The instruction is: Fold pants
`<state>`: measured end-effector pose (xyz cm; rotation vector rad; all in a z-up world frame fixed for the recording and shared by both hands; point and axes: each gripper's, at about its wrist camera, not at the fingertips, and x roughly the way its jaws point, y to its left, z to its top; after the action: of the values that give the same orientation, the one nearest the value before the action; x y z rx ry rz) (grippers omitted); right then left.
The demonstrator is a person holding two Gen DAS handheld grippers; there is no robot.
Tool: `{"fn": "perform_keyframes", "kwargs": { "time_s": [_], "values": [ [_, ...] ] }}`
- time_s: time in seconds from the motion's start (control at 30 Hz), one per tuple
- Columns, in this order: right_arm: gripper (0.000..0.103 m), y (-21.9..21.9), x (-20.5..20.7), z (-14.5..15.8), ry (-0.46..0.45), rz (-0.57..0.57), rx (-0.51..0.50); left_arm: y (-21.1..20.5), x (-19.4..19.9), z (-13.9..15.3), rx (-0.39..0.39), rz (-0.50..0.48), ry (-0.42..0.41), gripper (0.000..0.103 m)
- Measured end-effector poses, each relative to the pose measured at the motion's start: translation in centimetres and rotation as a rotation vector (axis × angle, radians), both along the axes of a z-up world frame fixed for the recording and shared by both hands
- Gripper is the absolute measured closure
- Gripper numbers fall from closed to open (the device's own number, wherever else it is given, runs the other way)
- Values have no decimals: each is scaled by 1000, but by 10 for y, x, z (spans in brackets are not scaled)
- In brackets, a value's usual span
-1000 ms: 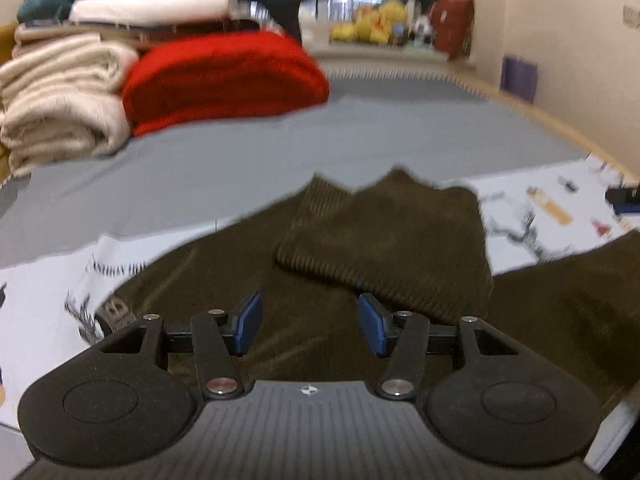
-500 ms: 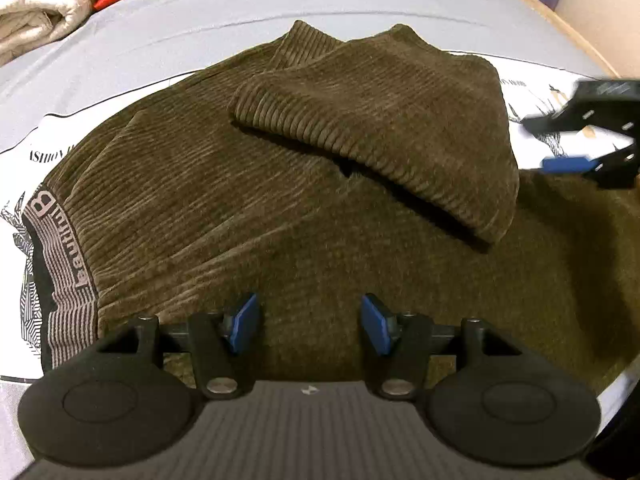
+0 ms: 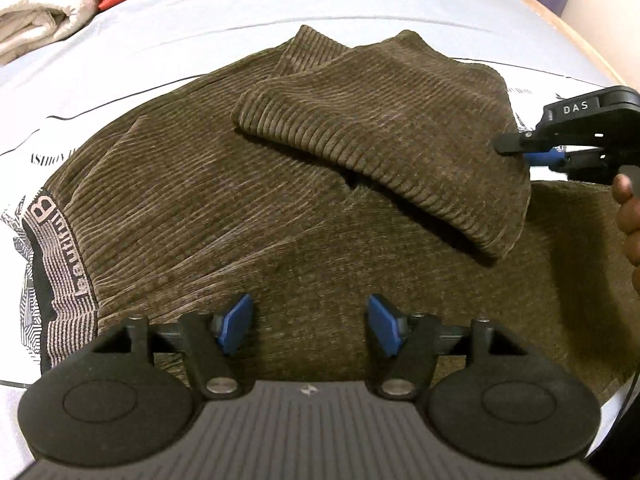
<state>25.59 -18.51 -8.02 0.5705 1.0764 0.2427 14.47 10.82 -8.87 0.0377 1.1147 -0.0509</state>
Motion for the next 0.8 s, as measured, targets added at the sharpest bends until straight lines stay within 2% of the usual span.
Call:
{"fn": "perform_keyframes", "kwargs": {
  "time_s": [0.13, 0.23, 0.3, 0.37, 0.43, 0.5, 0.57, 0.67, 0.73, 0.8],
  "values": [
    [91, 10, -7, 22, -122, 22, -96, 1, -2, 1, 4, 7, -5, 32],
    [92, 26, -22, 55, -294, 79, -168, 4, -3, 3, 7, 22, -10, 31],
    [92, 39, -33, 74, -409, 159, -176, 6, -4, 4, 12, 38, -14, 31],
    [91, 48, -45, 87, -477, 259, -137, 10, -3, 5, 18, 58, -17, 31],
    [91, 56, -49, 87, -464, 385, -59, 13, -3, 6, 16, 88, -21, 31],
    [90, 63, -47, 77, -389, 471, -45, 17, -1, 7, 8, 112, -23, 31],
    [86, 67, -39, 61, -283, 499, -59, 19, 0, 9, 4, 130, -23, 31],
    [75, 54, -27, 53, -176, 402, -12, 19, 1, 10, 4, 136, -27, 31],
    [63, 40, -22, 52, -135, 327, 50, 18, 1, 11, 4, 135, -29, 30],
    [46, 25, -18, 51, -101, 249, 95, 18, 1, 11, 6, 134, -28, 30]
  ]
}}
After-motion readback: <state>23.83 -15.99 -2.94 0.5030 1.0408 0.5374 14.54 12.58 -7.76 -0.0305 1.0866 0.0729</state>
